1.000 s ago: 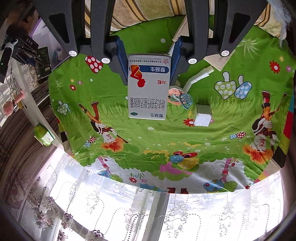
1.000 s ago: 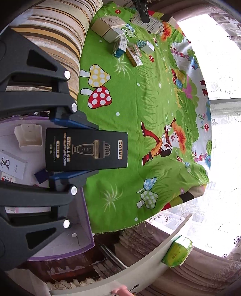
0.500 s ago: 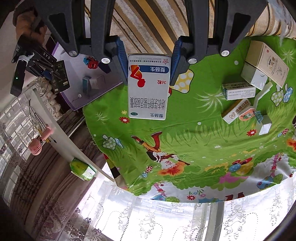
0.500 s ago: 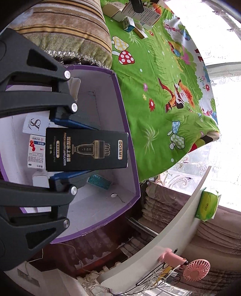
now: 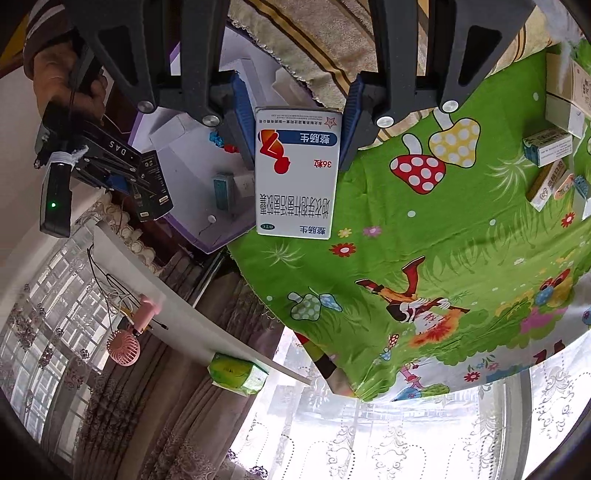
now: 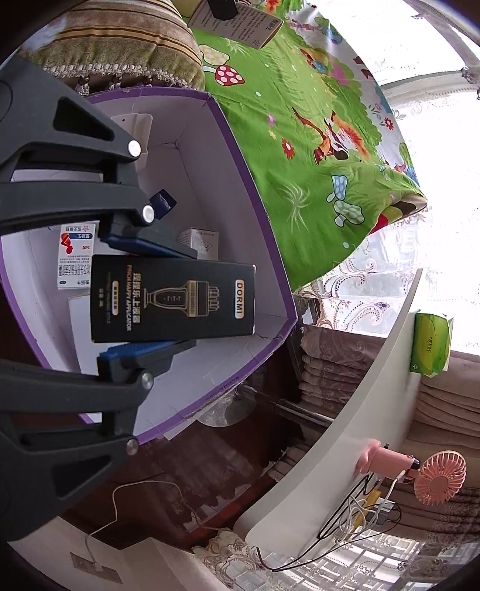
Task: Organize rigid objects
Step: 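Carry both boxes into the purple-rimmed box while both tools open to release them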
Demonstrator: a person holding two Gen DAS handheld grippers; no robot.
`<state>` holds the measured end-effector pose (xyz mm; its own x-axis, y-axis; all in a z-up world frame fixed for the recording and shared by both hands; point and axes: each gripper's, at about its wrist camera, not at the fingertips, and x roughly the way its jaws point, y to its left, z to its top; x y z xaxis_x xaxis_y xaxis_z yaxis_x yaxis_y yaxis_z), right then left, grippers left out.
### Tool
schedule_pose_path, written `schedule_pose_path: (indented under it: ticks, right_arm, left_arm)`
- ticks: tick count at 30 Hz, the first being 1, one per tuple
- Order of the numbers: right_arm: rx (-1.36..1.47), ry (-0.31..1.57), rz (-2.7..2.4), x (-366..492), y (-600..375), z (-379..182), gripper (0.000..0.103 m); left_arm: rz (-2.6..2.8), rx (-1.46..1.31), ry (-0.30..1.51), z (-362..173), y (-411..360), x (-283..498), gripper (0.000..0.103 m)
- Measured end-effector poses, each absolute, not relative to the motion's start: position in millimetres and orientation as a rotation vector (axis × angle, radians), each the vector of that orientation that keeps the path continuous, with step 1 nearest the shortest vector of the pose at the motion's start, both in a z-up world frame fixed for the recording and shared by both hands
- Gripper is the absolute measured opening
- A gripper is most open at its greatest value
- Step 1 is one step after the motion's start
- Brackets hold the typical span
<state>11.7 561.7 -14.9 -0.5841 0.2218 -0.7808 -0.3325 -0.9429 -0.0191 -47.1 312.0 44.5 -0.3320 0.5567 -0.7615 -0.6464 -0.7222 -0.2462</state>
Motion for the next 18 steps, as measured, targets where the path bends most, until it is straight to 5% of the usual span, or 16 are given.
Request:
schedule_pose_path:
  ticks: [6, 18]
  right_arm:
    - [-1.195, 0.223, 2.548, 17, 570, -9, 0.065]
    - [-1.163, 0.183, 2.577, 18, 559, 4, 0.067]
  left_arm:
    - [2.066, -1.163, 0.116, 40, 319, -47, 0.058]
    - [2.108, -1.127, 0.043, 52, 287, -46, 0.059]
